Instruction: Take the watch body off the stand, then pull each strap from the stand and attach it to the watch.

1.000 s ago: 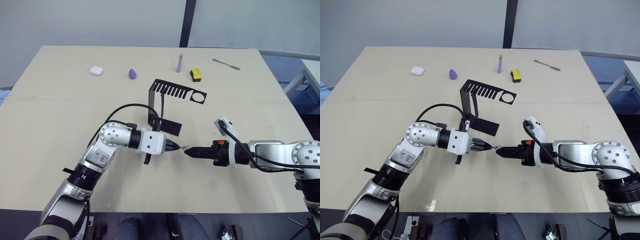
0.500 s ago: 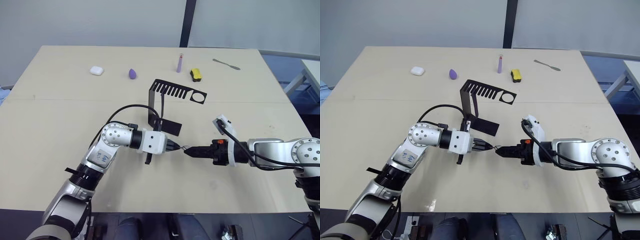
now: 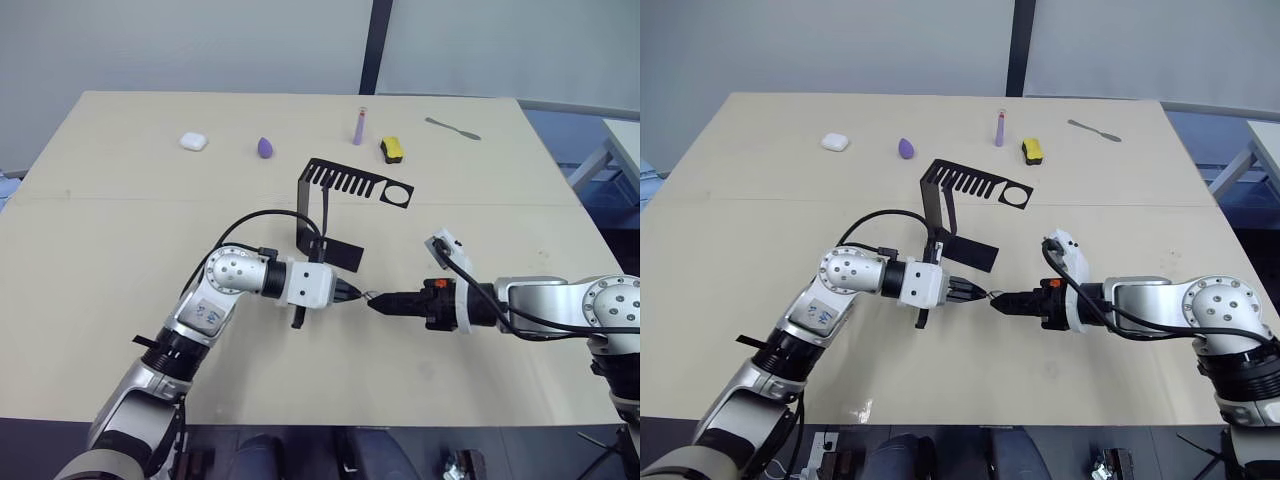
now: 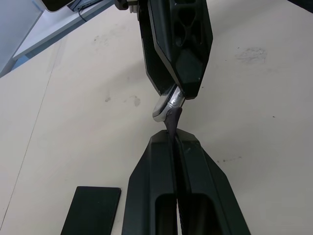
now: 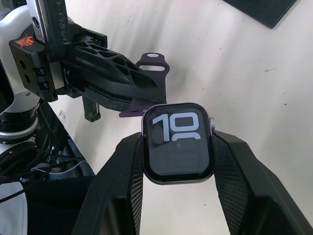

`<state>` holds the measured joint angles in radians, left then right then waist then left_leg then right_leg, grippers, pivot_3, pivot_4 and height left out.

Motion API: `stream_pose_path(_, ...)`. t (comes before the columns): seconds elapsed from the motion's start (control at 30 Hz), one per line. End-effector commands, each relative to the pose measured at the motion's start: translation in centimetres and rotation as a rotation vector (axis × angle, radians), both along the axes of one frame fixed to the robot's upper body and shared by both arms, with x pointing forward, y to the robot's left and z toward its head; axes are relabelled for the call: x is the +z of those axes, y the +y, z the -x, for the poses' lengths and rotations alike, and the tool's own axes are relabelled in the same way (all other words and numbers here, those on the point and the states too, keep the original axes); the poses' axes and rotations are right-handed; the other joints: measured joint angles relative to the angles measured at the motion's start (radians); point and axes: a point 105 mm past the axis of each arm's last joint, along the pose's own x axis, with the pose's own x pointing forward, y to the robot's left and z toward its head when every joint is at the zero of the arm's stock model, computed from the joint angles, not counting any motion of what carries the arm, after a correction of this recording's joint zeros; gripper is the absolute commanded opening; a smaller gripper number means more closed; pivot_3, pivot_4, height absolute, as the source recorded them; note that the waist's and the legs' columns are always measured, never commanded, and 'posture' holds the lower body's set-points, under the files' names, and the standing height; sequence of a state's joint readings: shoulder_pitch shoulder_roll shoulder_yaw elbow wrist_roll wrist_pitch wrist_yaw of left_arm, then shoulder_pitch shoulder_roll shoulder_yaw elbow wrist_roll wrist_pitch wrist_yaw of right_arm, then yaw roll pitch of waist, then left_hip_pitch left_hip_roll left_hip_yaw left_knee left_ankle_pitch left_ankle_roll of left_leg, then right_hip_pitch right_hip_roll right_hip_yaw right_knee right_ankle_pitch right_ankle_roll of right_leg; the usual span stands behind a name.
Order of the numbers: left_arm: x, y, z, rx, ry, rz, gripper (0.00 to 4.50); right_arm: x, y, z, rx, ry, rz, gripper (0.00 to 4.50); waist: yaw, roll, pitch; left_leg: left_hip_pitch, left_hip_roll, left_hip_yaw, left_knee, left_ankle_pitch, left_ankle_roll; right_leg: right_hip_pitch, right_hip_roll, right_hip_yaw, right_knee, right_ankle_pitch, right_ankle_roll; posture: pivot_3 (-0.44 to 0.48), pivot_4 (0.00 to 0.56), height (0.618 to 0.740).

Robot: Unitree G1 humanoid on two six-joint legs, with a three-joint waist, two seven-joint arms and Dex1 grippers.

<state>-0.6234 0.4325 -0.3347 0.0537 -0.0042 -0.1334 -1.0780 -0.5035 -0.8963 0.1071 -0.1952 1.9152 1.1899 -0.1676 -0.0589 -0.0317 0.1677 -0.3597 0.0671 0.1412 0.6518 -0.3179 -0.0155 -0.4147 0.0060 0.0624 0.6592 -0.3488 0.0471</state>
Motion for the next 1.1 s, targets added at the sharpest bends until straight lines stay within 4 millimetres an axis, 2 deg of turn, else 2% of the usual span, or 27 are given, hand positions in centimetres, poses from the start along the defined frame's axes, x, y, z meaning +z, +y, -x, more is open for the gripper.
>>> stream_pose_path(0.03, 1.05, -1.06, 0.27, -0.03, -0.039, 0.028, 0.0, 1.79, 1.46, 1.21, 0.097, -0.046, -0.057, 1.53, 0.0, 0.0, 0.0, 0.0, 0.0, 0.0, 0.0, 0.0, 0.0, 0.0, 0.0, 0.0, 0.0, 0.0, 0.0, 0.0, 0.15, 0.74)
stream_pose_path(1.1, 1.2, -1.61, 0.41, -0.046, -0.037, 0.035, 0.0, 1.85, 1.87, 1.81, 0.122, -0.057, -0.061, 1.53, 0.0, 0.0, 0.0, 0.0, 0.0, 0.0, 0.0, 0.0, 0.0, 0.0, 0.0, 0.0, 0.0, 0.0, 0.0, 0.0, 0.15, 0.74)
